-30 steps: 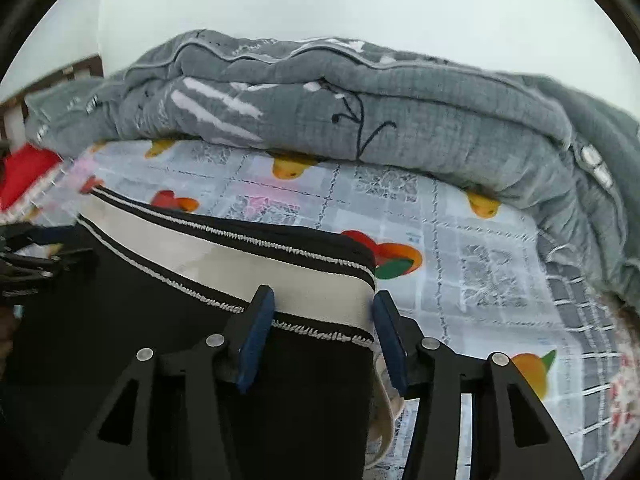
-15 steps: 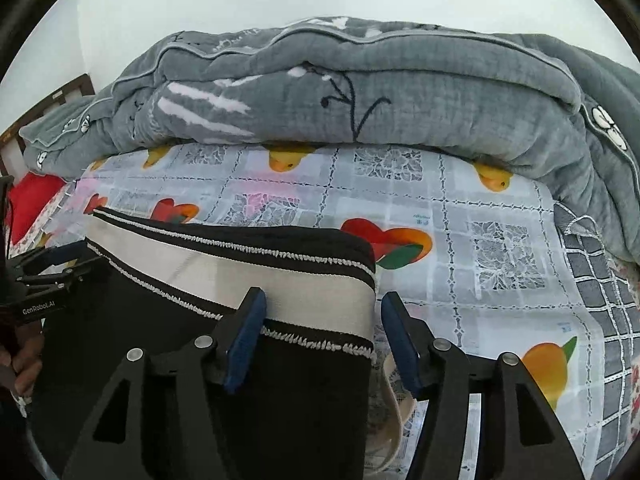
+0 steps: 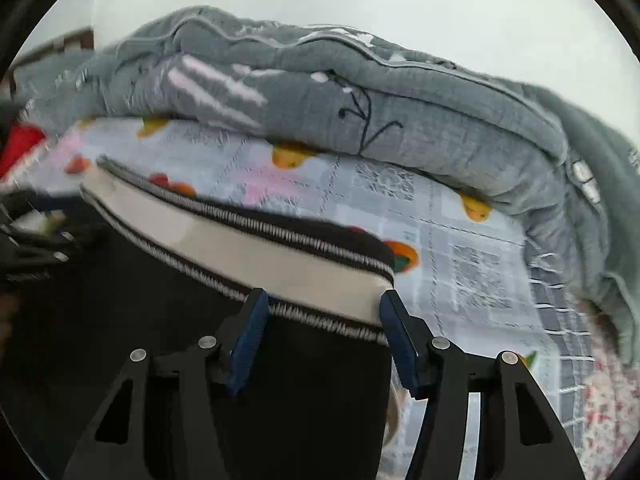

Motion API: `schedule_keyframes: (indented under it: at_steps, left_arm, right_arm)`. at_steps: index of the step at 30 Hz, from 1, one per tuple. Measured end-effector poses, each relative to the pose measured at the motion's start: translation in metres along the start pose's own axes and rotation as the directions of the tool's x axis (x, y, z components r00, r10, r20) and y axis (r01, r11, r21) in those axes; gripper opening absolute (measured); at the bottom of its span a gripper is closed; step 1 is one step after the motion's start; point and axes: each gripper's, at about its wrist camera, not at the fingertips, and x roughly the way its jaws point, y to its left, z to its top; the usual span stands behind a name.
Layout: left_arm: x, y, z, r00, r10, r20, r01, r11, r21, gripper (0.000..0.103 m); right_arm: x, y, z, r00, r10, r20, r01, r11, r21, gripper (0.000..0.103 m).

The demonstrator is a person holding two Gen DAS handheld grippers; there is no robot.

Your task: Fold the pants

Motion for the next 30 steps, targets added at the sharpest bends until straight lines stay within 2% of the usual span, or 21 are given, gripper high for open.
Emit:
schedule_keyframes:
  at_steps: [3, 6, 8, 13, 15, 17, 21, 25, 29, 30]
  left_arm:
    - [-0.024, -0.003, -0.018, 1.0, 0.011, 0.011, -0.011, 1.0, 0.007, 0.071]
    - [-0.04, -0.01, -0.043, 1.0, 0.006, -0.01, -0.006, 1.0, 0.017, 0.07]
    - [-0.054, -0.017, -0.064, 1.0, 0.002, -0.002, -0.002, 1.0, 0.017, 0.07]
    - [-0.095, -0.006, -0.121, 0.999, -0.014, 0.031, 0.017, 0.993, -0.12, 0.071]
    - [-0.11, 0.002, -0.134, 1.0, -0.005, 0.01, 0.007, 0.985, -0.173, 0.071]
    - [-0.121, 0.005, -0.141, 1.0, 0.007, -0.008, -0.008, 0.981, -0.196, 0.071]
    - [-0.163, 0.001, -0.153, 0.999, 0.028, 0.018, -0.024, 0.977, -0.212, 0.071]
    - [-0.203, -0.006, -0.157, 0.998, 0.009, 0.059, 0.005, 0.973, -0.233, 0.071]
    - [-0.243, -0.018, -0.161, 0.992, 0.057, 0.109, -0.031, 0.973, -0.228, 0.075]
    - [-0.25, -0.021, -0.161, 0.992, 0.058, 0.115, -0.03, 0.973, -0.228, 0.076]
  right_arm:
    - [-0.022, 0.0, -0.016, 0.998, 0.055, -0.009, -0.055, 0.998, 0.014, 0.057]
    - [-0.043, 0.007, -0.04, 0.993, 0.114, -0.026, -0.113, 0.993, 0.028, 0.057]
    - [-0.058, 0.015, -0.058, 0.996, 0.094, -0.01, -0.094, 0.995, 0.018, 0.057]
    - [-0.085, 0.013, -0.104, 0.994, 0.103, -0.028, -0.1, 0.992, 0.082, 0.057]
    - [-0.094, 0.008, -0.117, 0.992, 0.106, -0.061, -0.099, 0.989, 0.112, 0.057]
    - [-0.107, 0.001, -0.128, 0.989, 0.12, -0.085, -0.106, 0.982, 0.155, 0.057]
    - [-0.146, -0.012, -0.139, 0.991, 0.115, -0.063, -0.098, 0.969, 0.229, 0.057]
    - [-0.187, -0.021, -0.138, 0.996, 0.065, -0.061, -0.047, 0.963, 0.265, 0.059]
    - [-0.229, -0.029, -0.139, 0.998, 0.04, -0.043, -0.026, 0.957, 0.29, 0.059]
    - [-0.239, -0.03, -0.139, 0.999, 0.032, -0.036, -0.02, 0.954, 0.298, 0.063]
